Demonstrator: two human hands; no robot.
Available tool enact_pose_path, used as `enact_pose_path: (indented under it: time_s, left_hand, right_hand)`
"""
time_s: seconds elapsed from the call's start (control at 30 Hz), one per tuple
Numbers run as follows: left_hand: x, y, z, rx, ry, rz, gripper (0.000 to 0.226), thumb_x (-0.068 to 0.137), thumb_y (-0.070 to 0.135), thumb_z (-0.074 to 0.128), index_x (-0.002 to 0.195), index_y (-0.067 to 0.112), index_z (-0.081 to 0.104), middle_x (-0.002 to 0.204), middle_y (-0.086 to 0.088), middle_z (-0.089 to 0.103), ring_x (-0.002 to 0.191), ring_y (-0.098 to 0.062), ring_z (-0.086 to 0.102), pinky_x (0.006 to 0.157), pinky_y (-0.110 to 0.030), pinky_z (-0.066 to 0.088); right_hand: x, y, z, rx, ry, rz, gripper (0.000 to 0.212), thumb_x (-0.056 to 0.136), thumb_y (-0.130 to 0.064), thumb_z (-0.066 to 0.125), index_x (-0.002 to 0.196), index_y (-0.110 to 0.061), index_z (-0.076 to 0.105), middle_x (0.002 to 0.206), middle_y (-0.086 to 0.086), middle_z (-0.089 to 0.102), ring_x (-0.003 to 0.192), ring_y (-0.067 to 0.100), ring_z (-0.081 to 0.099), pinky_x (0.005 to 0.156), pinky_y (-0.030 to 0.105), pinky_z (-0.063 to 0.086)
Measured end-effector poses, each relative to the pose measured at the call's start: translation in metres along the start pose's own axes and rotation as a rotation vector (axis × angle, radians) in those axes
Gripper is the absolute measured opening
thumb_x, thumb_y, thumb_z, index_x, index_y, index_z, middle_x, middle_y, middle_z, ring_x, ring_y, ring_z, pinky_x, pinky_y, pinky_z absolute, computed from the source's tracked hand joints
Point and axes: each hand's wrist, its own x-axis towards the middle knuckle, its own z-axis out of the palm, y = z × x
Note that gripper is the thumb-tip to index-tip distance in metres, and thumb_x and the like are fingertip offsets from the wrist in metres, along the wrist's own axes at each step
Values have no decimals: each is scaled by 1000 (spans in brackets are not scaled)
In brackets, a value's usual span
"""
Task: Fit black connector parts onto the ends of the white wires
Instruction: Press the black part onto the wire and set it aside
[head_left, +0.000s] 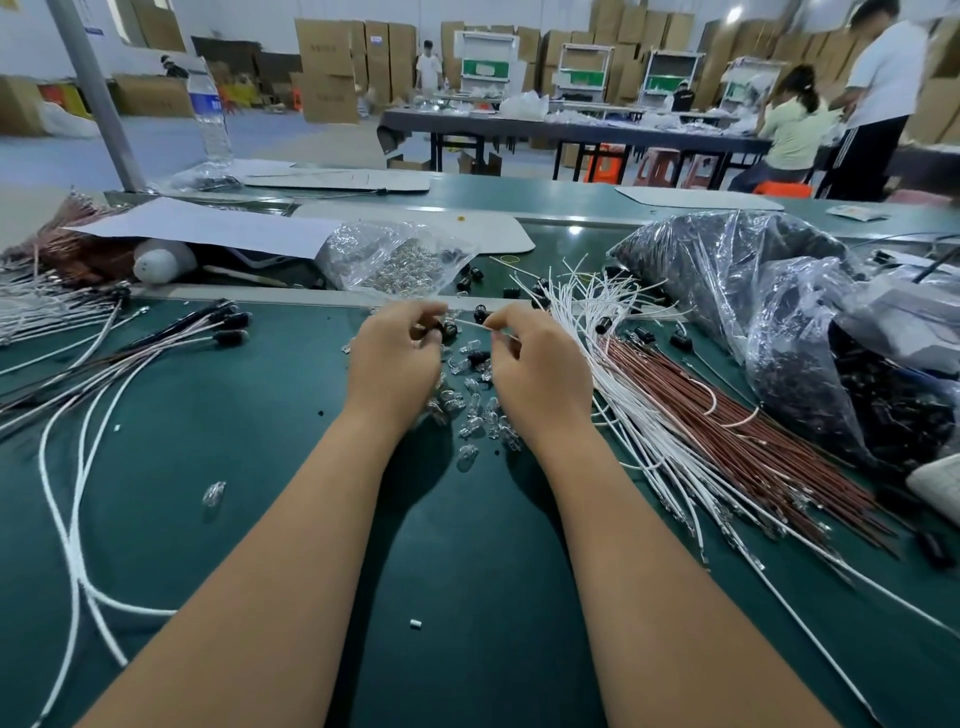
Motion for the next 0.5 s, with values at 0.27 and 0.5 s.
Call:
enact_pose_path:
  time_s: [0.27, 0.5]
  left_hand:
    - [5, 7, -3, -759, 10, -303, 27, 93, -2, 55, 98, 22, 67, 91, -5, 67, 82, -15, 69, 79, -23, 55]
    - [4, 9, -2, -864, -32, -354, 13, 91, -1, 59, 91, 10, 65, 73, -5, 72, 71, -14, 70, 68, -20, 55]
  right_hand:
    - [3, -1, -1, 191, 89, 96, 13, 91, -2, 54, 94, -7, 65, 84, -5, 55, 73, 6, 49, 65, 3, 37]
    - [3, 0, 0, 157, 63, 100, 13, 90, -4, 54, 91, -9, 65, 89, 0, 60, 76, 10, 50, 61, 12, 35]
